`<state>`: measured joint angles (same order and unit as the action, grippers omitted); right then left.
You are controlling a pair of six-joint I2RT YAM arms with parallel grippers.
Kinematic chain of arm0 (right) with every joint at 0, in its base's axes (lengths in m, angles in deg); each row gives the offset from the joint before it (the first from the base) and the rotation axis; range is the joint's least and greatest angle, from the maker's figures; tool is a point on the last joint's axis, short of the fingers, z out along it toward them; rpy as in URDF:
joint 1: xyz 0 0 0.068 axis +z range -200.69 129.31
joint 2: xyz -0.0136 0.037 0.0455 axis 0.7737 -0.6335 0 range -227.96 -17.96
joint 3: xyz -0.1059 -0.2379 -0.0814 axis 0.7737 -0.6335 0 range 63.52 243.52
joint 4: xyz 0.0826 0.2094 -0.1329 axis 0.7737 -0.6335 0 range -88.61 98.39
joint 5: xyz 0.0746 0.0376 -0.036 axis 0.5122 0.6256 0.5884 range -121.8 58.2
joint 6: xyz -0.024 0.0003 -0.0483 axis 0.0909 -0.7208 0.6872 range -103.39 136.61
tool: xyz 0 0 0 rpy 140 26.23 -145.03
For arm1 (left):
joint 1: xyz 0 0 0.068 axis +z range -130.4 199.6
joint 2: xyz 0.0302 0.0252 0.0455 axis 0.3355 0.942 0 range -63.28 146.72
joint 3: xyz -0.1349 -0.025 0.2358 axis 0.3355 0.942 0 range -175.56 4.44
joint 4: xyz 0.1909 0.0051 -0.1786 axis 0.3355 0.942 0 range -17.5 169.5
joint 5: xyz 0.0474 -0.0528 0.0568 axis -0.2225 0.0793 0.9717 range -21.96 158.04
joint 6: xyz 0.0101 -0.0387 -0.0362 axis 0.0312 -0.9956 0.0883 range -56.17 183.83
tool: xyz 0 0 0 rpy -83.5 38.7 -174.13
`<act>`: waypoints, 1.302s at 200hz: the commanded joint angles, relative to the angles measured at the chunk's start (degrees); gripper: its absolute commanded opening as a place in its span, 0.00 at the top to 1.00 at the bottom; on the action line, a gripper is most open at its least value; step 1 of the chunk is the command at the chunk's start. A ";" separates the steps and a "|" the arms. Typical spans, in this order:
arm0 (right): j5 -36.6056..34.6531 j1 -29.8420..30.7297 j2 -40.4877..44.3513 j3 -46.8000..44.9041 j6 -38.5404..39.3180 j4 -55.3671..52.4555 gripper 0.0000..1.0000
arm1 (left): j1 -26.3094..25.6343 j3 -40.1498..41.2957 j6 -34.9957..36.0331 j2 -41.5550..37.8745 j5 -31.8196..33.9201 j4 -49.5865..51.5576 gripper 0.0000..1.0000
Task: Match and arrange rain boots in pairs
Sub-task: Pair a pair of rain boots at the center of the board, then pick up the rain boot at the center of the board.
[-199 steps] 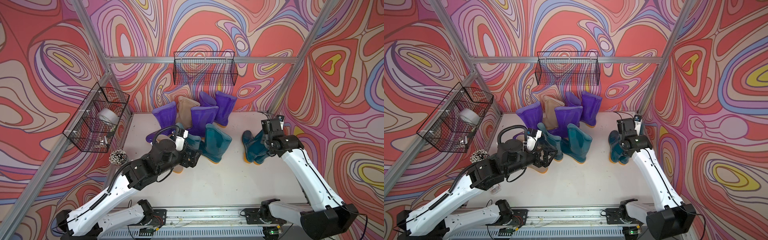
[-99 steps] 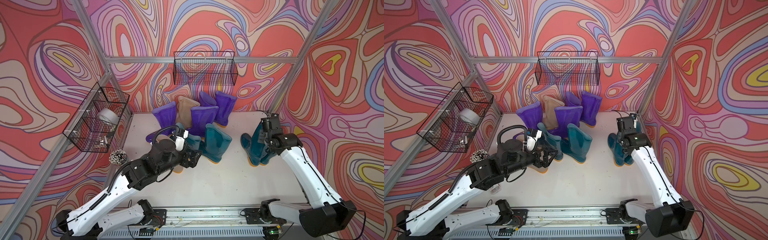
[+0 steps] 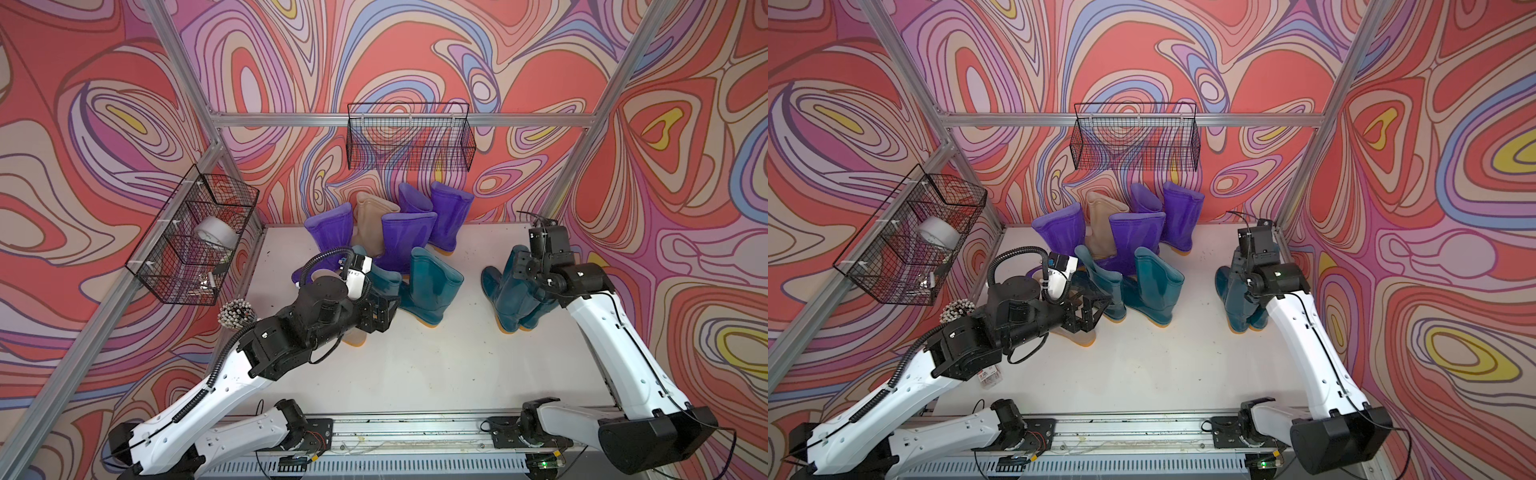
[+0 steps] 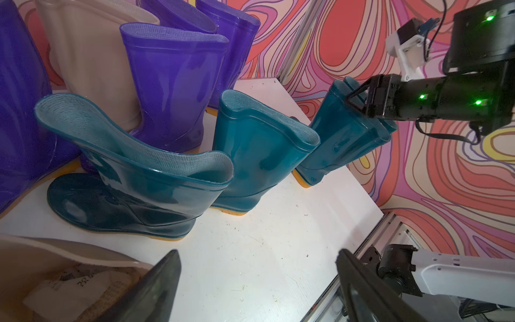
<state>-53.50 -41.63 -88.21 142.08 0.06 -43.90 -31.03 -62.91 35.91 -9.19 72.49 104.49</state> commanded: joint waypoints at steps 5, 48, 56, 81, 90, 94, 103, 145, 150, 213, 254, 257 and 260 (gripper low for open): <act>6.31 -0.16 1.16 4.94 -0.58 0.33 0.34 | -0.11 -2.37 1.00 -0.22 1.96 3.29 0.11; 17.63 0.62 3.06 9.60 -2.48 3.10 0.34 | -0.14 -3.66 2.83 -0.73 5.39 4.69 0.08; 21.80 1.38 3.26 9.44 -2.60 4.39 0.34 | -0.10 -3.51 3.13 -0.93 6.38 4.99 0.07; 25.92 9.84 2.27 8.36 0.32 7.54 0.33 | -0.08 -3.18 3.03 -1.00 10.26 6.18 0.05; 23.87 14.85 0.97 8.44 3.68 7.44 0.32 | 0.01 -3.18 2.32 -0.93 11.97 6.78 0.05; 23.39 17.07 0.31 8.45 5.25 7.54 0.31 | 0.01 -3.41 1.28 -0.85 13.13 7.28 0.04; 23.32 21.12 -0.95 8.09 6.81 8.05 0.30 | 0.13 -4.36 -2.07 -0.53 14.73 8.91 0.03; 15.13 30.20 -7.96 9.88 11.37 4.10 0.23 | 0.40 -3.97 -7.23 -0.32 14.86 10.70 0.02; 14.68 30.22 -8.22 10.01 11.45 4.18 0.23 | 0.44 -3.86 -7.40 -0.59 15.40 10.97 0.02; 9.60 30.20 -12.65 12.88 17.10 3.25 0.18 | 0.55 0.02 -4.03 -6.95 10.41 3.75 0.02; 11.10 30.14 -16.67 15.44 20.69 1.30 0.18 | 0.59 -1.14 -3.28 -5.36 9.01 4.29 0.01; 11.27 30.16 -16.80 15.56 20.84 1.24 0.17 | 0.61 -1.24 -3.16 -5.21 8.75 4.37 0.01; 11.40 30.21 -16.90 15.66 20.98 1.08 0.16 | 0.61 -1.35 -2.95 -5.07 8.41 4.40 0.01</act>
<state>-42.35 -11.51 -103.75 155.85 18.15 -40.51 -30.64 -63.92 31.77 -15.60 82.96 109.34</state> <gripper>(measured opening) 0.824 0.983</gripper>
